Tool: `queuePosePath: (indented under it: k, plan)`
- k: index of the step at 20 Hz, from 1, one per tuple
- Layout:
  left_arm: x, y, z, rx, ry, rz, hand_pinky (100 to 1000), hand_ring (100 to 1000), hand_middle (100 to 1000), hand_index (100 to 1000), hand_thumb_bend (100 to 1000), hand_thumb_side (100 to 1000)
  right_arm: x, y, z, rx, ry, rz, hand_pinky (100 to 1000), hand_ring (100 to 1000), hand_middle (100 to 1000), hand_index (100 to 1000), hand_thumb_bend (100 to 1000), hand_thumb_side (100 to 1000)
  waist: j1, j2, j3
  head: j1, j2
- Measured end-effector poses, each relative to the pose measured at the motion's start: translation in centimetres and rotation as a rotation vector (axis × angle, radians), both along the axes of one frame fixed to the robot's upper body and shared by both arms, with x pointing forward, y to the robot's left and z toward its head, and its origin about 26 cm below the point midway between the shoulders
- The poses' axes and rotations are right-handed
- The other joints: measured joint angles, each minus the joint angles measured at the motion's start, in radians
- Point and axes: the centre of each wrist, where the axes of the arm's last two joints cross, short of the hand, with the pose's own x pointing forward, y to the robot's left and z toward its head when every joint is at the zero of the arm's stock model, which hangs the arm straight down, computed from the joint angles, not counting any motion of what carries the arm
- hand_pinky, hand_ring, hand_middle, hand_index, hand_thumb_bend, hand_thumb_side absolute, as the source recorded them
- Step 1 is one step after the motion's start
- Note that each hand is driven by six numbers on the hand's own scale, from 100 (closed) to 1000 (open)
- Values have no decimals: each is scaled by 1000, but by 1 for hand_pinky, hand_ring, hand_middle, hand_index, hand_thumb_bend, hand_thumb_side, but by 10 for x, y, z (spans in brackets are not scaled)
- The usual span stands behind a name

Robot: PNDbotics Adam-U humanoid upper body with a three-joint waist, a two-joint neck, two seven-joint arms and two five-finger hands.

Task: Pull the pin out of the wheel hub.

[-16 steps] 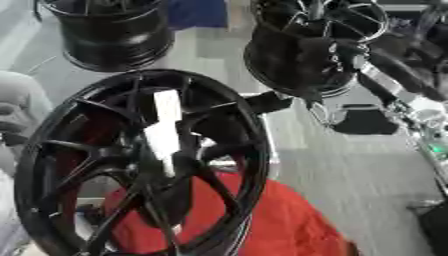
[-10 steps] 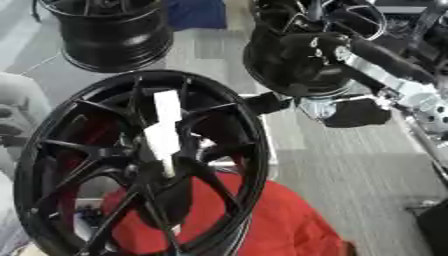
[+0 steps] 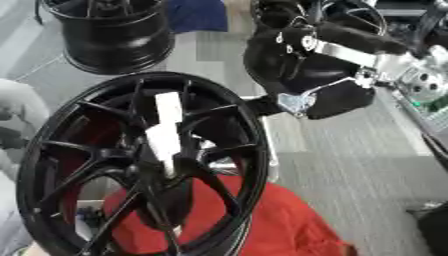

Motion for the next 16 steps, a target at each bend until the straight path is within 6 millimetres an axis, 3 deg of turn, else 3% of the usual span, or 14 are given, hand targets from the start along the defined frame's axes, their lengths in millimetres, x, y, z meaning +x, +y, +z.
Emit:
queuePosePath:
  k: [7, 16]
  plan:
    - [1, -2, -1, 10, 4, -21, 576, 594, 671, 775, 100, 860, 8, 29, 14, -4, 32, -9, 555, 623, 817, 967, 100, 632, 8, 5, 18, -18, 0]
    - [2, -5, -1, 21, -1, -43, 575, 592, 667, 778, 100, 865, 42, 56, 6, -119, 45, -18, 478, 527, 828, 959, 100, 701, 9, 17, 38, -44, 0]
